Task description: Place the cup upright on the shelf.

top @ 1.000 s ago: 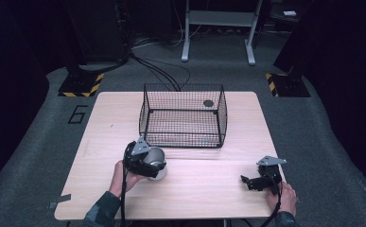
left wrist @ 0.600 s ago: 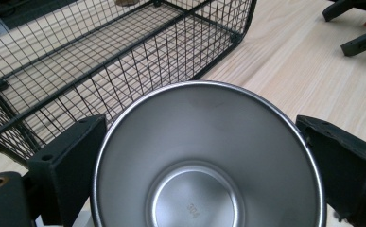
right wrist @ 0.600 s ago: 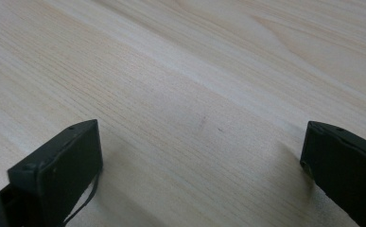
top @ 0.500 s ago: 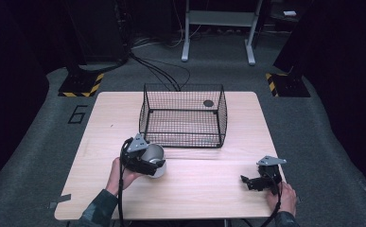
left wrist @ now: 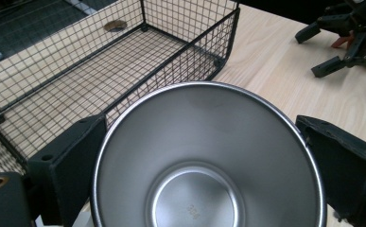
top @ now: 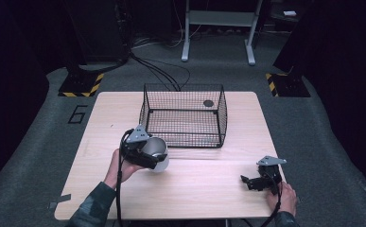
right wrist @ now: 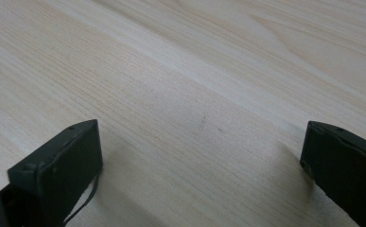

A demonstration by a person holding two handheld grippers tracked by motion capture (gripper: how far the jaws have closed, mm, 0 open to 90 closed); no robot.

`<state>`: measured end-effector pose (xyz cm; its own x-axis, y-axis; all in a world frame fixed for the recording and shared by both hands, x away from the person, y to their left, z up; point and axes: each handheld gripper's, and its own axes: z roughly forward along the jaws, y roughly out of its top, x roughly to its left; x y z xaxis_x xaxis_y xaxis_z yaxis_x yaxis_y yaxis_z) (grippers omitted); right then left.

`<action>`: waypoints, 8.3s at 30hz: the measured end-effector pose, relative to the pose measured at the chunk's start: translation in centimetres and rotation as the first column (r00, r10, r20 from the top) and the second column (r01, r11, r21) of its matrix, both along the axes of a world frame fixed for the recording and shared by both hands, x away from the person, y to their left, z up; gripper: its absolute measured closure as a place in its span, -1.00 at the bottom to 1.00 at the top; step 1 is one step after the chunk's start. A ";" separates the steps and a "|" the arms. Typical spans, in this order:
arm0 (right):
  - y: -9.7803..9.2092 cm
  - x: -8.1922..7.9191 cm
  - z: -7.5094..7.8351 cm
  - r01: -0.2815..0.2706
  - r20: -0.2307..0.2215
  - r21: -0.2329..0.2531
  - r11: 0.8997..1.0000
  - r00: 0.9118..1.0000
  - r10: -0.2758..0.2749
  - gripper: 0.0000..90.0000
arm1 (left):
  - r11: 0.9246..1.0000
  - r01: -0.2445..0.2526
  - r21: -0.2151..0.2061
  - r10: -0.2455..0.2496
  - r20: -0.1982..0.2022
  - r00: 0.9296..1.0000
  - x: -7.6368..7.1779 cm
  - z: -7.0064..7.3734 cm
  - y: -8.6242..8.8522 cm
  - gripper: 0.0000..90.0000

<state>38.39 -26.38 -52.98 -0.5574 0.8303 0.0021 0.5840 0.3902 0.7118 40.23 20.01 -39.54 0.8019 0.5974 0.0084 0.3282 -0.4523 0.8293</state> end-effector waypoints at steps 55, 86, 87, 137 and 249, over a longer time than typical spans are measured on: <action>0.0 0.0 0.0 0.000 0.000 0.000 1.000 1.000 0.000 -1.00 | 0.998 0.069 0.001 -0.069 0.054 0.996 4.8 8.3 -3.9 -0.86; 0.0 0.0 0.0 -0.003 0.000 -0.001 1.000 1.000 0.003 -1.00 | 0.999 0.010 0.032 -0.012 0.073 0.997 11.7 9.6 -6.4 -0.86; 0.0 0.0 0.0 -0.002 0.000 0.000 1.000 1.000 0.002 -1.00 | 0.999 0.004 0.036 -0.006 0.074 0.997 12.0 9.5 -6.6 -0.86; 0.0 0.0 0.0 0.001 -0.004 0.012 1.000 1.000 -0.001 -1.00 | 0.986 -0.106 0.126 0.115 -0.065 0.991 20.2 3.3 -9.5 -0.86; 0.0 0.0 0.0 -0.003 0.000 0.000 1.000 1.000 0.003 -1.00 | 0.993 -0.068 0.095 0.074 -0.060 0.995 15.6 4.0 -7.7 -1.00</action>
